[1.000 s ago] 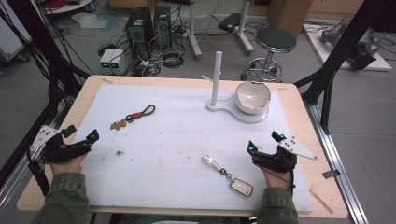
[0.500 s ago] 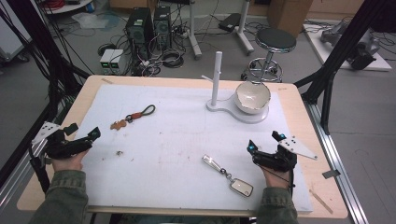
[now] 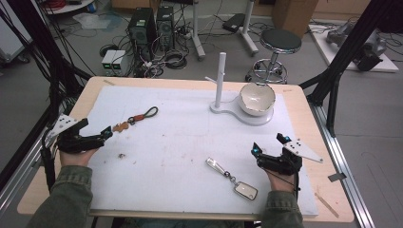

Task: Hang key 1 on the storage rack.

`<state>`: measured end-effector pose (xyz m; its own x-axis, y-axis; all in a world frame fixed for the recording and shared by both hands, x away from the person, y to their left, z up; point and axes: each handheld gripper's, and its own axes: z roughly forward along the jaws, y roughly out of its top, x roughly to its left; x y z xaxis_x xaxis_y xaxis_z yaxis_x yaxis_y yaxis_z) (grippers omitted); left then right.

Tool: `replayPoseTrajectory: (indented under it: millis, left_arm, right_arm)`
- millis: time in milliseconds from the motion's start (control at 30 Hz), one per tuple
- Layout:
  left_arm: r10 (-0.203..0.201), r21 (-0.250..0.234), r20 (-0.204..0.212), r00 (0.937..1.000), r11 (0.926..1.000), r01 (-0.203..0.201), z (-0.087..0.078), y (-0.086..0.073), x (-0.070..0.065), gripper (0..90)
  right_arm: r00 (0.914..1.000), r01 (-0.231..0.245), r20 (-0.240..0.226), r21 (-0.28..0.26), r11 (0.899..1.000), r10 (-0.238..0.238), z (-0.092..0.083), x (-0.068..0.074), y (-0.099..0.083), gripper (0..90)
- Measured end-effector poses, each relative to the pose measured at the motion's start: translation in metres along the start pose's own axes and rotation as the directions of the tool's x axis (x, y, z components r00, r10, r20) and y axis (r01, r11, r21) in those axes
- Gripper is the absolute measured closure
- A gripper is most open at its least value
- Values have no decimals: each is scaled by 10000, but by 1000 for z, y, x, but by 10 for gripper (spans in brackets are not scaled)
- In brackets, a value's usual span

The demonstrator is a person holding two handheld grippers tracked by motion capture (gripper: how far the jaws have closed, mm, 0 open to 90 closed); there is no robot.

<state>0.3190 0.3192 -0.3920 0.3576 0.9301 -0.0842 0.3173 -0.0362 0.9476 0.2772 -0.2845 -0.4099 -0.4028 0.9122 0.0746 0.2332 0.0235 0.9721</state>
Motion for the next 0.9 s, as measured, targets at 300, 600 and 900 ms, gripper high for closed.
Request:
replayPoseTrajectory:
  millis: [300, 600, 900]
  left_arm:
    - [170, 366, 461, 9988, 9992, -187, 13, 17, -1, 17]
    - [609, 1082, 870, 9943, 9917, -702, 32, 37, -6, 17]
    - [609, 1649, 1136, 9917, 9831, -793, 51, 37, -2, 17]
  right_arm:
    - [10000, 35, 24, -37, 10000, -35, 0, 0, 0, 15]
    - [10000, 23, 4, -15, 10000, -23, -1, -1, 0, 15]
    - [10000, 25, 20, -3, 10000, -25, 0, 0, 0, 15]
